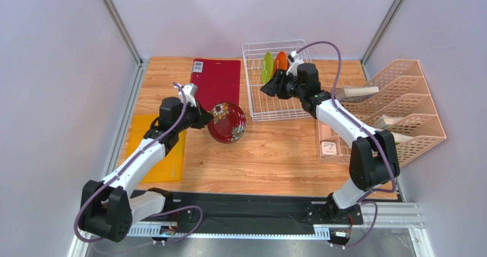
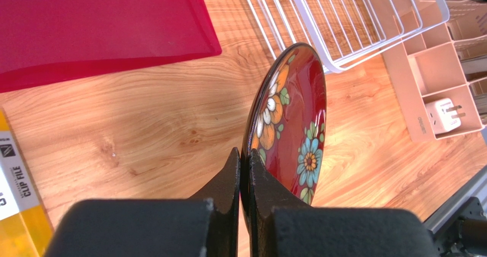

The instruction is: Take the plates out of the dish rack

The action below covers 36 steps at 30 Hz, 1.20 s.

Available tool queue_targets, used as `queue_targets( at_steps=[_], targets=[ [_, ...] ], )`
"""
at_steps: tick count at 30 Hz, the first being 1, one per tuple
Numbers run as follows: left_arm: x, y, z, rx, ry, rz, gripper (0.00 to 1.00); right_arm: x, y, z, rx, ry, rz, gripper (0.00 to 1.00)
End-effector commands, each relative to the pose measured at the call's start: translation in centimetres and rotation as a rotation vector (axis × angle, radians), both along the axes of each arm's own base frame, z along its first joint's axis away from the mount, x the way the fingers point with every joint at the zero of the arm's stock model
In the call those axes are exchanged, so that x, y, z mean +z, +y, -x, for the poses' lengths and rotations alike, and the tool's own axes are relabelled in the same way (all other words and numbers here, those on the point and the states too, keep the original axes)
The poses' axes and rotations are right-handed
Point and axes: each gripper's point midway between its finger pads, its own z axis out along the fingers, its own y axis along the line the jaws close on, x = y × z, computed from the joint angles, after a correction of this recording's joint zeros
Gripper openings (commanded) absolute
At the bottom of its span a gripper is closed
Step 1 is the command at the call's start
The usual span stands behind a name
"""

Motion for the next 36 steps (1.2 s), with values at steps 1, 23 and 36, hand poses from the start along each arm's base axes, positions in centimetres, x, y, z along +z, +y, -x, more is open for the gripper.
queue_targets(
  at_steps=[1,23,36],
  targets=[
    [2.8,0.5,0.1,0.022,-0.073,0.010,0.00,3.2,-1.2,-2.3,-0.050,-0.083,0.013,0.54],
    [-6.8,3.3,2.0,0.150,0.062,-0.077,0.00,-0.3,-4.8,-13.3,-0.185,-0.029,0.221,0.54],
    [-10.5,4.2,2.4,0.202,0.153,-0.114,0.00,-2.8,-5.2,-18.7,-0.258,-0.036,0.408,0.53]
  ],
)
